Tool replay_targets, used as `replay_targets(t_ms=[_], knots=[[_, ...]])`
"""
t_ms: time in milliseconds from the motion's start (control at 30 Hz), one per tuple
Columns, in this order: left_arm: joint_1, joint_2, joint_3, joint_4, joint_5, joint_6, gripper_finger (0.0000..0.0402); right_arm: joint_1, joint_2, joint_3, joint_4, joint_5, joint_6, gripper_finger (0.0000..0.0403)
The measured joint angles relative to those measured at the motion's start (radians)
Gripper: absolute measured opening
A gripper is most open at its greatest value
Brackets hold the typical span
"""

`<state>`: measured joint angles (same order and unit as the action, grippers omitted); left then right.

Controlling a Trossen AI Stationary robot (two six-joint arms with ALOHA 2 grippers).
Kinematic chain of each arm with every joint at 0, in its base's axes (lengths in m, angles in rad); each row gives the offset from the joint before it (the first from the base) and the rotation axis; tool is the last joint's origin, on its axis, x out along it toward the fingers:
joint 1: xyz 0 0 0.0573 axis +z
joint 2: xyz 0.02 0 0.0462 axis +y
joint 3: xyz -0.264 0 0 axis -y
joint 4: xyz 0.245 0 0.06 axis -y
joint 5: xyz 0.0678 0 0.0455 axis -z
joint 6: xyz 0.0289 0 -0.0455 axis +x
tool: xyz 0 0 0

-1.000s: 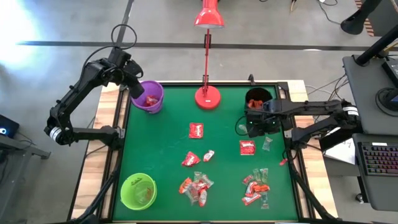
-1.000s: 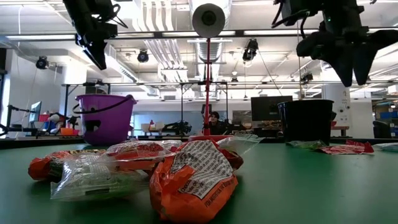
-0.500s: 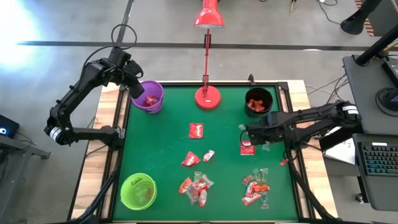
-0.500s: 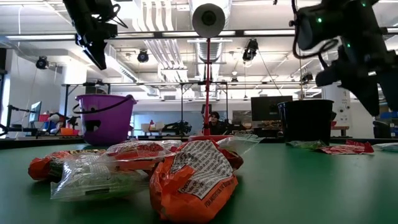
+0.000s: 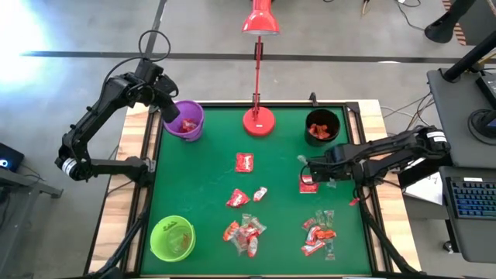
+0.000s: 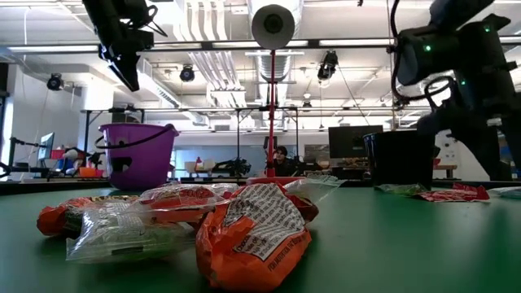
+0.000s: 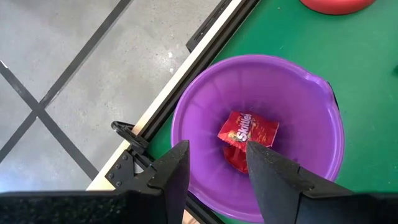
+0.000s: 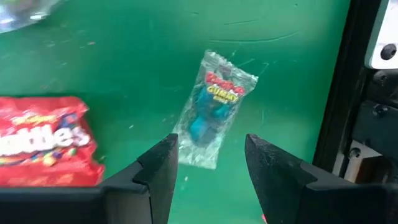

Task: Sort candy
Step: Put the blue gummy into the light green bucket

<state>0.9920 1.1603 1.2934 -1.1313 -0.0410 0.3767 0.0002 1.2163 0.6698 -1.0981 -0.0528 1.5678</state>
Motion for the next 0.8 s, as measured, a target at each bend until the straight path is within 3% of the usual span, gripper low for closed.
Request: replay_targets(t_ms=[267, 500, 633, 800], knots=[[0.000, 0.000, 0.000, 0.000, 0.000, 0.000, 0.0141, 0.000, 0.000, -0.106, 0.198, -0.008, 0.027, 0.0178], [0.000, 0.000, 0.000, 0.000, 0.000, 0.000, 0.0141, -0.001, 0.000, -0.168, 0.227, -0.020, 0.027, 0.0172], [0.000, 0.000, 0.000, 0.000, 0.000, -0.005, 0.0141, -0.001, 0.001, -0.183, 0.233, -0.026, 0.017, 0.0137], [0.000, 0.000, 0.000, 0.000, 0.000, -0.011, 0.0141, -0.001, 0.002, -0.184, 0.232, -0.034, 0.005, 0.0060]])
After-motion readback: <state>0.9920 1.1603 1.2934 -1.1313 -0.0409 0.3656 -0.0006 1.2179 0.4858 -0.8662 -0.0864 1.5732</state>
